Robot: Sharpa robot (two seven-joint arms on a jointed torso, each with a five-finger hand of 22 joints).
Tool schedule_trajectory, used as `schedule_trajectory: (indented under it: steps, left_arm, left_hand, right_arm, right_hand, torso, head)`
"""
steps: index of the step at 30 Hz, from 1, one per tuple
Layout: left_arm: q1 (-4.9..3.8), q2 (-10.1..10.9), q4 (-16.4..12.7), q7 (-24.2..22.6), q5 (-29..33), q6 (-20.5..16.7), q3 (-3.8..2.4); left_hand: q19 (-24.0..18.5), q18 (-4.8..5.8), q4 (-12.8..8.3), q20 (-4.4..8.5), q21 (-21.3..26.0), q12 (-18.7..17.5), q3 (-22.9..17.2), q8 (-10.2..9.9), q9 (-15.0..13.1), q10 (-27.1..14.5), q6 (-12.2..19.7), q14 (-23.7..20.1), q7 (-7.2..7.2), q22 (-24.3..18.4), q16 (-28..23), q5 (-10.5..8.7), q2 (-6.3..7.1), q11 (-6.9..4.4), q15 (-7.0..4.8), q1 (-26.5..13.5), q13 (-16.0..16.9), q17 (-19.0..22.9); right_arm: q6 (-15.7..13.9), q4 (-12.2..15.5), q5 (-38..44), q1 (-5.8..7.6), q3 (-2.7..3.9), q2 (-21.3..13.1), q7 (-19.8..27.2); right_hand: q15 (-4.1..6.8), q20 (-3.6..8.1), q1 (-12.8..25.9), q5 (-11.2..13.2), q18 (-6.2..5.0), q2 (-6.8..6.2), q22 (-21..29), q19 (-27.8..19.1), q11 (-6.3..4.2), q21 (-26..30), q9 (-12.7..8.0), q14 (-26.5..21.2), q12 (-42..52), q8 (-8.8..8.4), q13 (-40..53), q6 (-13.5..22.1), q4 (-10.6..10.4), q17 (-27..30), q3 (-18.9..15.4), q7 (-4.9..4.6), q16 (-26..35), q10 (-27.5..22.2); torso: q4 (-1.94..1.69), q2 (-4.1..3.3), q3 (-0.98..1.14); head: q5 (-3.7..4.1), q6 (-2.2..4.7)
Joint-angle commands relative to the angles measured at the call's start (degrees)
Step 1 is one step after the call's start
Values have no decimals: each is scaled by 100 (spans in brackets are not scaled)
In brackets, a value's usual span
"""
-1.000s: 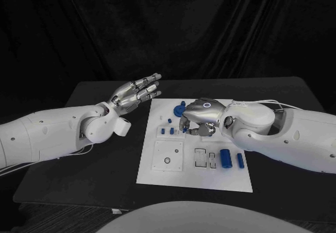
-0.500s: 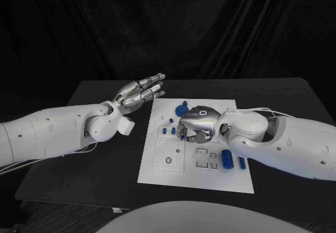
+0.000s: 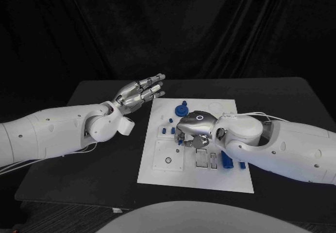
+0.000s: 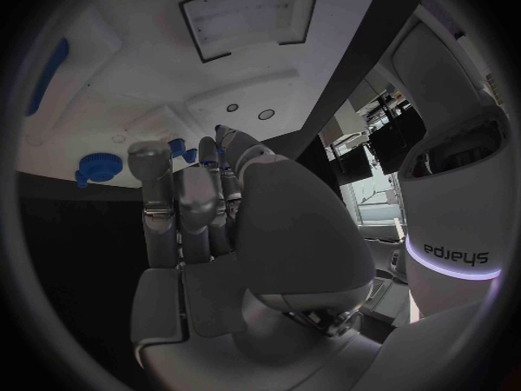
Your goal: Assemble the parts on the task board
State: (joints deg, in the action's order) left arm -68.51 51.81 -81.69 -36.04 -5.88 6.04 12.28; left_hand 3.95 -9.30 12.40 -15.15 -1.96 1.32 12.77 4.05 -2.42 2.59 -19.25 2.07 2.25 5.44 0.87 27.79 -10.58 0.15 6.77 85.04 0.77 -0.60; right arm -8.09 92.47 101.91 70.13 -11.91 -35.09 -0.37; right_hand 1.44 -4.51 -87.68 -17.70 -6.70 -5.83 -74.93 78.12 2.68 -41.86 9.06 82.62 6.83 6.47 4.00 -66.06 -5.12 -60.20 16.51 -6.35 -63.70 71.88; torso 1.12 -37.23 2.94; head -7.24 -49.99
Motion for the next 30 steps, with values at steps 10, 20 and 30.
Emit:
schedule_trajectory:
  steps: [10,20,30]
  left_arm:
    - [18,4,-14,-26,18,92,-5]
    - [21,-6,3,-9,18,99,-5]
    - [27,-30,28,4,18,113,-5]
  left_hand:
    - [2,-109,-22,-23,-21,31,-7,15,-1,4,5,9,43,-9,23,18,-38,40,49,39,7,-7]
    - [0,-109,-23,-25,-20,31,-8,16,-1,3,6,10,46,-12,23,19,-41,43,52,39,7,-8]
    - [0,-109,-23,-25,-20,31,-8,16,-1,3,6,10,46,-12,23,19,-41,43,52,39,7,-8]
  right_arm:
    - [136,-39,9,-56,3,69,-139]
    - [136,-61,9,-102,3,107,-137]
    - [163,-92,9,-121,3,135,-140]
  right_hand:
    - [20,32,7,-26,-98,36,-473,-13,24,49,0,13,-23,-24,-6,26,21,17,10,-26,24,15]
    - [20,32,5,-22,-99,36,-471,-16,22,60,2,11,-19,-24,-2,19,27,22,12,-26,30,30]
    - [21,32,3,-19,-99,34,-471,-17,19,61,4,9,-15,-24,3,14,35,28,13,-25,38,47]
  torso:
    - [-2,-1,4]
    - [1,-1,2]
    - [-4,6,4]
  head:
    - [-10,-1]
    - [-23,-1]
    - [-20,-1]
